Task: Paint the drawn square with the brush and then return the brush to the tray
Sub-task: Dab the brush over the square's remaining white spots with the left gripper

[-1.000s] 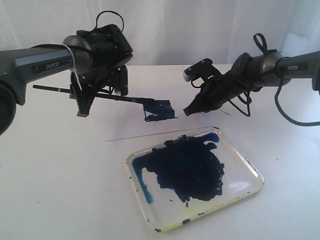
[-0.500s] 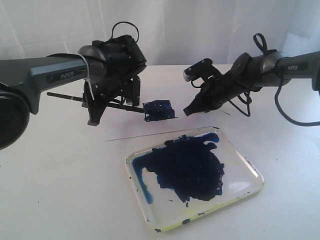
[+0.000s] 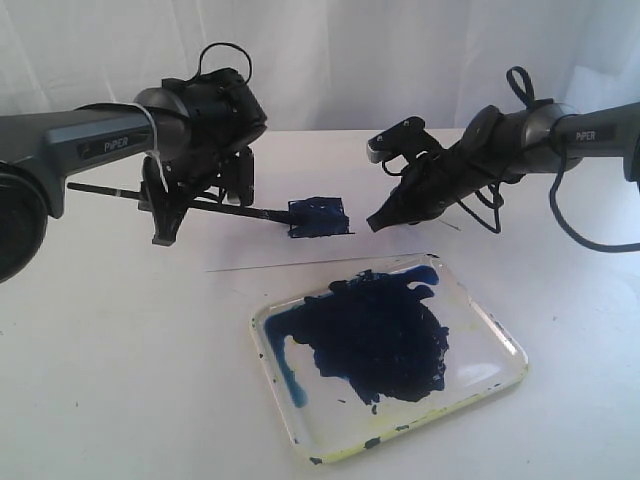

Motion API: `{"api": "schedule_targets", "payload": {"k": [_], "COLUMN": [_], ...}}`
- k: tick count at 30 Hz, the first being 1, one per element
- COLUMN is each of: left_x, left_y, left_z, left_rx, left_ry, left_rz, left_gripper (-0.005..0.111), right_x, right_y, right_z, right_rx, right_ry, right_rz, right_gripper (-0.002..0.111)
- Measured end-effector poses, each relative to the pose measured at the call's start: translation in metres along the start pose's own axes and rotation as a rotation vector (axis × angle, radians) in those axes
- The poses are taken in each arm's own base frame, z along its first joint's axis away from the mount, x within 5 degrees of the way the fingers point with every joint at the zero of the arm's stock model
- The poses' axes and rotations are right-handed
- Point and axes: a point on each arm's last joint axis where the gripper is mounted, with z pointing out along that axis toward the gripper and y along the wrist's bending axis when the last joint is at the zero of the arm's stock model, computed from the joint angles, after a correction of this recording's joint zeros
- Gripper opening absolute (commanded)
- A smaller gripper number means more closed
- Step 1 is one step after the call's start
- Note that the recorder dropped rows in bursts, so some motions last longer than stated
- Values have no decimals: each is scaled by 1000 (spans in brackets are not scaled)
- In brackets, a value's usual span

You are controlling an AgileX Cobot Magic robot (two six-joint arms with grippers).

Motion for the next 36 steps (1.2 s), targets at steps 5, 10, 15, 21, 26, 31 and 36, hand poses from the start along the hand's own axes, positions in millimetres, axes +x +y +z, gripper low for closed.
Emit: {"api": "schedule_targets", "payload": {"k": [5, 10, 15, 21, 26, 31, 36], "left_x": [4, 7, 11, 14, 17, 9, 2], "left_y": [2, 4, 6, 7, 10, 5, -1], "left_z": [4, 7, 11, 9, -9, -21, -26], "left_rx": [5, 10, 16, 22, 4, -8, 3], "left_ry": [6, 11, 17, 9, -25, -48, -68], "left_rz": [-7, -15, -35, -50, -68, -50, -40], "left_gripper": [0, 0, 0, 0, 0, 0, 0], "right_x": [0, 0, 0, 0, 0, 0, 0], "right_y": [0, 0, 0, 0, 0, 0, 0], "right_z": [0, 0, 0, 0, 0, 0, 0], "right_rx": [0, 0, 0, 0, 0, 0, 0], "right_ry": [0, 0, 0, 0, 0, 0, 0], "right_rz": [0, 0, 0, 0, 0, 0, 0], "right_gripper": [0, 0, 0, 0, 0, 0, 0]}}
